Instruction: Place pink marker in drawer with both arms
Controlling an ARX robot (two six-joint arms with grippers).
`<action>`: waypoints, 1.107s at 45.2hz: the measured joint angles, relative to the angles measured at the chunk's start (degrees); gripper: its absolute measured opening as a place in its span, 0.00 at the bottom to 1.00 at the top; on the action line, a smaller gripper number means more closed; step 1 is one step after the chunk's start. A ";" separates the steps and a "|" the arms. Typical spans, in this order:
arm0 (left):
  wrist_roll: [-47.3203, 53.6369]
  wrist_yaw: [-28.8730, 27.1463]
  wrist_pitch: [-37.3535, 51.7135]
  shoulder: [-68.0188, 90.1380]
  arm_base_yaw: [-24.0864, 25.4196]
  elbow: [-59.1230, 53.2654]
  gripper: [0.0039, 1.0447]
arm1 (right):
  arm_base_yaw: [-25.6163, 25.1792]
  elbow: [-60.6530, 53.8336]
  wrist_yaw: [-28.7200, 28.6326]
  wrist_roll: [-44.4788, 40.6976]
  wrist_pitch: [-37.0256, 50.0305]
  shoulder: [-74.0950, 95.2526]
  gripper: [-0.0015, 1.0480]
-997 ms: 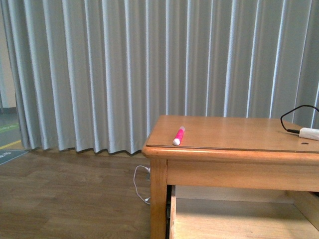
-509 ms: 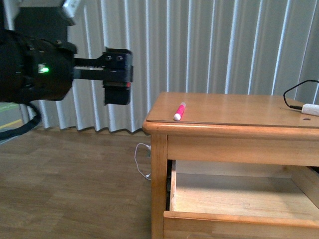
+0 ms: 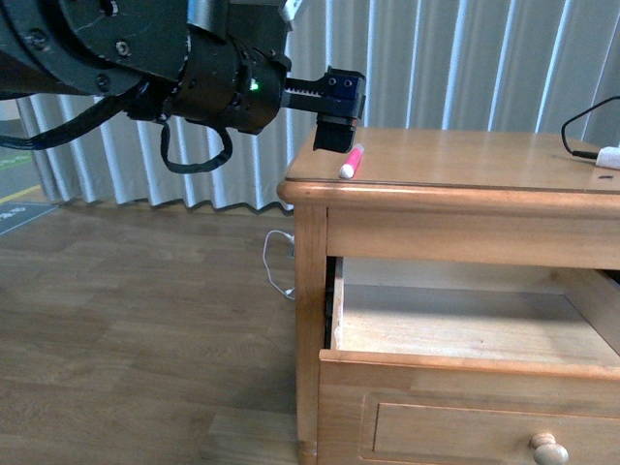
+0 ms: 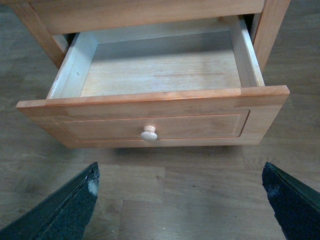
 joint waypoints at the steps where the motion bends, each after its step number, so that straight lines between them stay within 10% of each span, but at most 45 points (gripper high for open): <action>1: 0.59 0.11 -0.63 1.05 -0.13 1.31 0.94 | 0.00 0.00 0.00 0.00 0.00 0.00 0.91; 50: 0.61 -2.08 -15.52 17.46 -2.19 25.38 0.94 | 0.00 0.00 0.00 0.00 0.00 0.00 0.91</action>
